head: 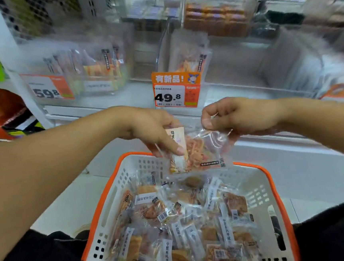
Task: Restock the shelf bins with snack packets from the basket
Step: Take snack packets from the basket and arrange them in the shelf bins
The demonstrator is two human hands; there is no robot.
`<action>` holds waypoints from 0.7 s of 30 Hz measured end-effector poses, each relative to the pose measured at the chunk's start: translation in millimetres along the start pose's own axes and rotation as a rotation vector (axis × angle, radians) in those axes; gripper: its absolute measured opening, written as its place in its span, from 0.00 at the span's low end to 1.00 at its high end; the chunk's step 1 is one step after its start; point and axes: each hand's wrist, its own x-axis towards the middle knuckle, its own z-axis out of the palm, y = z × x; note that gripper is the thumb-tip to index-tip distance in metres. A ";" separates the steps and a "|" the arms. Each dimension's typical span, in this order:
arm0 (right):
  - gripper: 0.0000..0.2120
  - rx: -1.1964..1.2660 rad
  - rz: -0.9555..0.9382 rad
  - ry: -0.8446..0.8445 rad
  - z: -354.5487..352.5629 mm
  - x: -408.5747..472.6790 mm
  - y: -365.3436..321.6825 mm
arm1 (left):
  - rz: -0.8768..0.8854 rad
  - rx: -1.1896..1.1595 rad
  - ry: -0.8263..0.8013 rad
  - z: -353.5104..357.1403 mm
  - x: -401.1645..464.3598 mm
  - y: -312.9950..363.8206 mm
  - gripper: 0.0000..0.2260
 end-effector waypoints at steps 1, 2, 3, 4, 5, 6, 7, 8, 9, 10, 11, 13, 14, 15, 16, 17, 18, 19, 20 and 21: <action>0.05 0.061 -0.032 0.093 -7.6 -10.5 -5.0 | 0.065 -0.100 0.014 -2.0 -4.5 5.3 0.10; 0.05 0.146 -0.064 0.171 -15.4 -18.5 -9.4 | 0.128 -0.178 0.048 -3.0 -8.2 10.4 0.05; 0.08 0.237 -0.098 0.199 -25.3 -24.3 -12.6 | 0.189 -0.246 0.104 -3.4 -9.7 14.7 0.04; 0.13 0.300 -0.127 0.188 -34.9 -28.4 -16.6 | 0.244 -0.315 0.174 -3.9 -9.9 19.0 0.05; 0.19 0.308 -0.148 0.168 -43.9 -31.2 -20.2 | 0.289 -0.388 0.244 -4.8 -9.2 22.4 0.06; 0.22 0.271 -0.165 0.170 -48.5 -33.2 -24.7 | 0.326 -0.453 0.309 -5.8 -8.4 25.6 0.06; 0.21 0.212 -0.192 0.196 -50.3 -33.1 -27.5 | 0.355 -0.498 0.366 -6.7 -7.3 28.1 0.08; 0.16 0.159 -0.226 0.255 -49.5 -31.3 -29.8 | 0.375 -0.525 0.414 -8.0 -6.3 30.9 0.10; 0.11 0.112 -0.273 0.345 -47.4 -28.1 -31.2 | 0.391 -0.545 0.465 -9.8 -5.0 33.1 0.13; 0.07 0.057 -0.336 0.458 -45.5 -25.2 -32.7 | 0.405 -0.565 0.535 -11.6 -3.9 34.8 0.15; 0.05 -0.029 -0.417 0.591 -46.1 -22.0 -33.6 | 0.413 -0.582 0.633 -14.9 -2.4 35.8 0.18; 0.03 -0.223 -0.582 0.860 -55.1 -18.8 -35.4 | 0.408 -0.640 0.870 -25.6 -0.3 36.9 0.19; 0.03 -0.294 -0.643 0.970 -62.0 -17.5 -36.4 | 0.407 -0.686 0.969 -32.2 -0.7 36.8 0.16; 0.03 -0.330 -0.678 1.048 -69.2 -15.8 -37.2 | 0.405 -0.733 1.039 -38.9 -1.2 35.4 0.12; 0.03 -0.349 -0.684 1.091 -75.3 -12.2 -36.9 | 0.395 -0.767 1.081 -44.5 -1.9 32.9 0.08; 0.03 -0.376 -0.667 1.108 -79.5 -6.9 -36.1 | 0.376 -0.778 1.100 -48.5 -2.3 29.4 0.05; 0.03 -0.419 -0.634 1.106 -83.0 1.7 -34.2 | 0.352 -0.770 1.105 -50.8 -2.5 25.0 0.02; 0.03 -0.459 -0.592 1.089 -85.1 11.3 -32.6 | 0.333 -0.756 1.099 -51.8 -1.8 20.6 0.01; 0.03 -0.479 -0.550 1.055 -86.4 21.7 -31.1 | 0.316 -0.745 1.090 -51.6 -0.7 16.7 0.01; 0.03 -0.480 -0.503 1.004 -86.5 33.0 -30.1 | 0.301 -0.737 1.082 -51.3 1.0 13.7 0.02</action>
